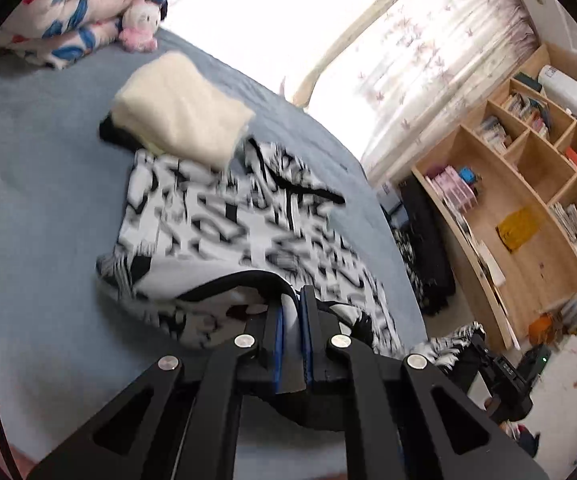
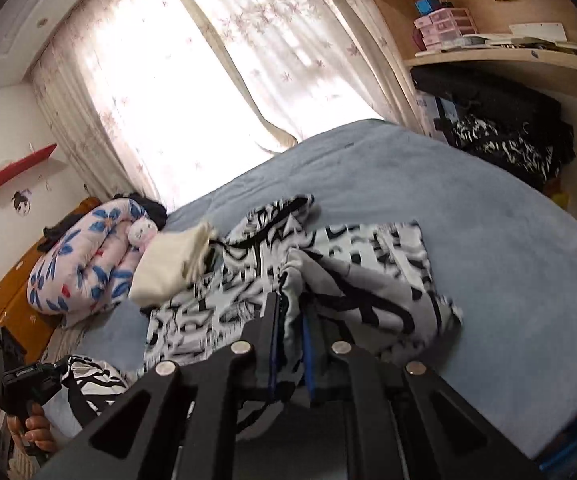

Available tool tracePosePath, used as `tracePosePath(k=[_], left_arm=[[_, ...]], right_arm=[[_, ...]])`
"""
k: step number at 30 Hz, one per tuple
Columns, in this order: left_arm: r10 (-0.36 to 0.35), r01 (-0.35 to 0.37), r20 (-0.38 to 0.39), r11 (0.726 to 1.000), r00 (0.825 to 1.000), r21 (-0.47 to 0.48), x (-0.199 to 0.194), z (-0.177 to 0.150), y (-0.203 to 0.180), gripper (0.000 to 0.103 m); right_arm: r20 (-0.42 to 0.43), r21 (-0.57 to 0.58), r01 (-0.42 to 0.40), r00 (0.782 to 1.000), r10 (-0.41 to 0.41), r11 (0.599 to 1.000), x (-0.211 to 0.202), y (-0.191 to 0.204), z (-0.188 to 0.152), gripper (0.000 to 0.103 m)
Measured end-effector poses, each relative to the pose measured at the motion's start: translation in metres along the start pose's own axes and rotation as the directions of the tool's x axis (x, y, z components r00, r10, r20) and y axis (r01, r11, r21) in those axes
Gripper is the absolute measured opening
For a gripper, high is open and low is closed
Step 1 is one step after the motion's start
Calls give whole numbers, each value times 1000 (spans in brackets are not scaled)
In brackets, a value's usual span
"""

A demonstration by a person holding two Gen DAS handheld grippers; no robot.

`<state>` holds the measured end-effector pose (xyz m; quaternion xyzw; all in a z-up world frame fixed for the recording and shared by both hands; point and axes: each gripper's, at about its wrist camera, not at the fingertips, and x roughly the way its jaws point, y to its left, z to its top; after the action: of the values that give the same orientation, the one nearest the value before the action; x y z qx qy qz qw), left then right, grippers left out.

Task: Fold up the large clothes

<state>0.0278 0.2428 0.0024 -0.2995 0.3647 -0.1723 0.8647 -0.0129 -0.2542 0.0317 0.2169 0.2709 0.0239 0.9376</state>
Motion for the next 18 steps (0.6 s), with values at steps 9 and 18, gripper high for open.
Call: tracePosePath(k=[9, 18], left_arm=[[115, -113, 34, 992, 993, -53, 106, 87, 15, 6], [320, -330, -104, 938, 942, -106, 203, 115, 91, 36]], right_arm=[[-8, -6, 85, 996, -85, 996, 122, -6, 71, 6], [-332, 56, 173, 932, -145, 983, 255, -77, 67, 37]])
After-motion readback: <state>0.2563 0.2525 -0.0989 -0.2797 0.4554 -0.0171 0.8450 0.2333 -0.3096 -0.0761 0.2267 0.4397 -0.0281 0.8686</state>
